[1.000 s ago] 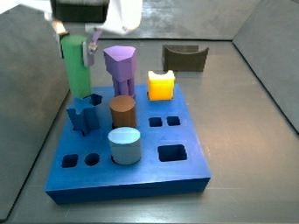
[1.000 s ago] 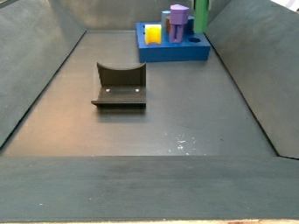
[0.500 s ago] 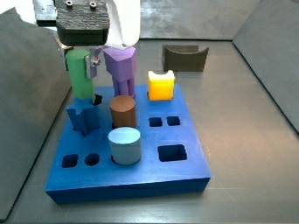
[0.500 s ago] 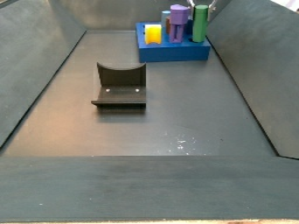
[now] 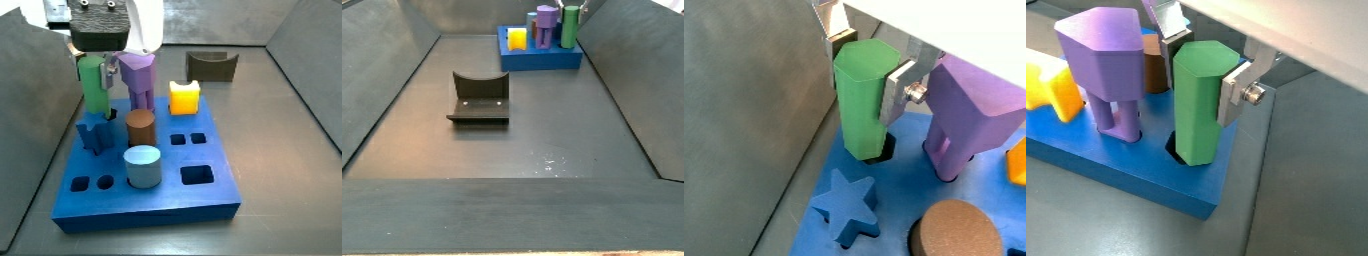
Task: Pick up the hexagon object. Move up. Place the hexagon object on the fixture. Regrasp the hexagon object. Move to above the board. Insert the hexagon object.
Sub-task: Insert the hexagon object.
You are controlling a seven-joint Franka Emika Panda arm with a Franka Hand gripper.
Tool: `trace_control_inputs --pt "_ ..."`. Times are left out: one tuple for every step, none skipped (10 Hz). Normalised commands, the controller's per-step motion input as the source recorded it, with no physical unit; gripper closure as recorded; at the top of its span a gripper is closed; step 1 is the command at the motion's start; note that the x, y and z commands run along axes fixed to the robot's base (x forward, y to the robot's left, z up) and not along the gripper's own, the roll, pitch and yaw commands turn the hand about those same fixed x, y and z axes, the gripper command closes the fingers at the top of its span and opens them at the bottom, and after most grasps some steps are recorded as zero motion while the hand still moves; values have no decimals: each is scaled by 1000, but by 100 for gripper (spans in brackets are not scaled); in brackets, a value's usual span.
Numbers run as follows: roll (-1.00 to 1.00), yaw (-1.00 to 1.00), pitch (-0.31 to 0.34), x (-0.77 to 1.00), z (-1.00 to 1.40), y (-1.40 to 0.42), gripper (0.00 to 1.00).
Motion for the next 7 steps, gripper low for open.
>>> trace_control_inputs --pt "120 283 -1 57 -51 0 100" --pt "64 209 -17 143 -94 0 100" --pt "0 34 -51 257 -166 -26 100" --pt "-11 -131 -20 274 -154 0 100" --pt "-74 -414 -11 231 -114 0 100" --pt "-73 -397 -13 66 -126 0 100" --pt "-54 -271 -39 0 -203 0 100"
